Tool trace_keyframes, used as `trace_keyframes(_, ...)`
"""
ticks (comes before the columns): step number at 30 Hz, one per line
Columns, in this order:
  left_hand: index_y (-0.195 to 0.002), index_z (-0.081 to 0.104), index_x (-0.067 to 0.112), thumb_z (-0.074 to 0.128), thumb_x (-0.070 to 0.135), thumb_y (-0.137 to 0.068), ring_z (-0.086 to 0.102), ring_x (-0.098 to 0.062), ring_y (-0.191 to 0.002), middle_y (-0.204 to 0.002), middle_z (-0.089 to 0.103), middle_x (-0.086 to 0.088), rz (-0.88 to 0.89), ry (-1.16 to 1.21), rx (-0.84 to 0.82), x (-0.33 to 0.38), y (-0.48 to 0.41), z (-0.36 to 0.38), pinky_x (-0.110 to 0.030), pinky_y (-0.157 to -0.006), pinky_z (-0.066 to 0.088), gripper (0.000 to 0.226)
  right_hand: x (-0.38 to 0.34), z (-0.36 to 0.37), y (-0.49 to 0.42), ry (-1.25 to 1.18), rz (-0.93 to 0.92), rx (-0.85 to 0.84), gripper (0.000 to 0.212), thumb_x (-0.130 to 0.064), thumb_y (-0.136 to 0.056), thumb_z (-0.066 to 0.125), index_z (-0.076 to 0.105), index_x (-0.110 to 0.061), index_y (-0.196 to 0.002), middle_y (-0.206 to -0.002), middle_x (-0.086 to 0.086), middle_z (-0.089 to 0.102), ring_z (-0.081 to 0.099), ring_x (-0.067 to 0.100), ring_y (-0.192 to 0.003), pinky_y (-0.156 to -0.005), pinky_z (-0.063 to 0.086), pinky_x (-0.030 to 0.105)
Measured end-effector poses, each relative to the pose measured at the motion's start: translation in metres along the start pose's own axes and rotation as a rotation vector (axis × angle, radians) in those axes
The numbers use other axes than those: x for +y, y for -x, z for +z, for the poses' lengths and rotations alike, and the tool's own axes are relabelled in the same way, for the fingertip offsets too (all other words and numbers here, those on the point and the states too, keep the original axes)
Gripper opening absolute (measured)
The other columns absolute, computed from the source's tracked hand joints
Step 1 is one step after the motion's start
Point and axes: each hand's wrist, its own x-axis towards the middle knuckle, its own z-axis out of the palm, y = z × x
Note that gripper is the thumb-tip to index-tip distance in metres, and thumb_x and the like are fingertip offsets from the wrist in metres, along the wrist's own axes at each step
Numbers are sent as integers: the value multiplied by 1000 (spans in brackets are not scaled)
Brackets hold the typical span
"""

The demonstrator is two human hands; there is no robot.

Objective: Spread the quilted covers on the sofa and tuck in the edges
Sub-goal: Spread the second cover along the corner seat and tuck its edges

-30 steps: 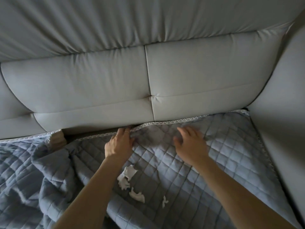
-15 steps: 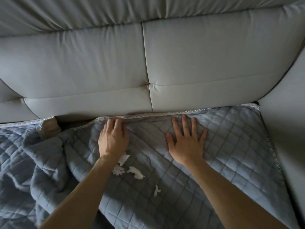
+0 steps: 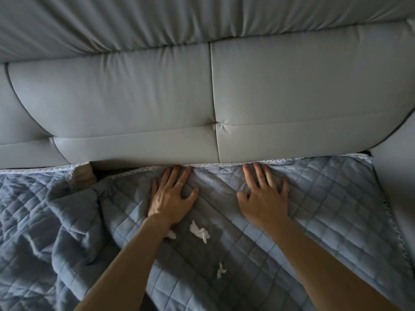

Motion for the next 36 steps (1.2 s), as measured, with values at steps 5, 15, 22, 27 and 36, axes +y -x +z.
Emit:
trace_keyframes(5,-155,13,33,30,56,-96,0,-17,-150,-164,6,5,-29,-36,-42,23,5,-12,-50,-120,6,66,-3,-26,4,100,-90,-45,75,-49,-85,36,17,-27,-155,-163,-2,15,14,20,-148,-112,20,50)
trace_keyframes(15,-154,3,41,21,54,-83,-2,-2,-148,-161,4,20,238,-38,-39,67,-14,9,-42,-121,-3,74,-4,-21,-28,78,-350,-128,85,-41,-73,19,11,-27,-156,-162,-13,14,8,6,-148,-116,16,40)
trace_keyframes(22,-155,20,18,21,44,-89,10,-14,-150,-162,18,2,224,-41,13,109,-3,5,-39,-122,6,71,42,-32,2,62,-153,-96,76,-52,-88,31,8,-27,-156,-164,-11,-2,-5,9,-150,-118,2,56)
trace_keyframes(27,-156,18,22,23,49,-93,10,-12,-149,-162,16,5,215,31,0,123,-15,18,-36,-122,5,68,68,-35,-15,27,-155,-131,89,-44,-71,32,10,-28,-156,-164,-11,6,0,9,-150,-120,7,54)
trace_keyframes(36,-148,34,12,38,42,-95,32,-21,-141,-151,40,-5,202,-95,40,175,-7,8,-40,-116,26,61,105,-57,-4,-18,-68,-10,86,-52,-74,30,23,-25,-155,-162,-9,18,11,11,-149,-118,16,51)
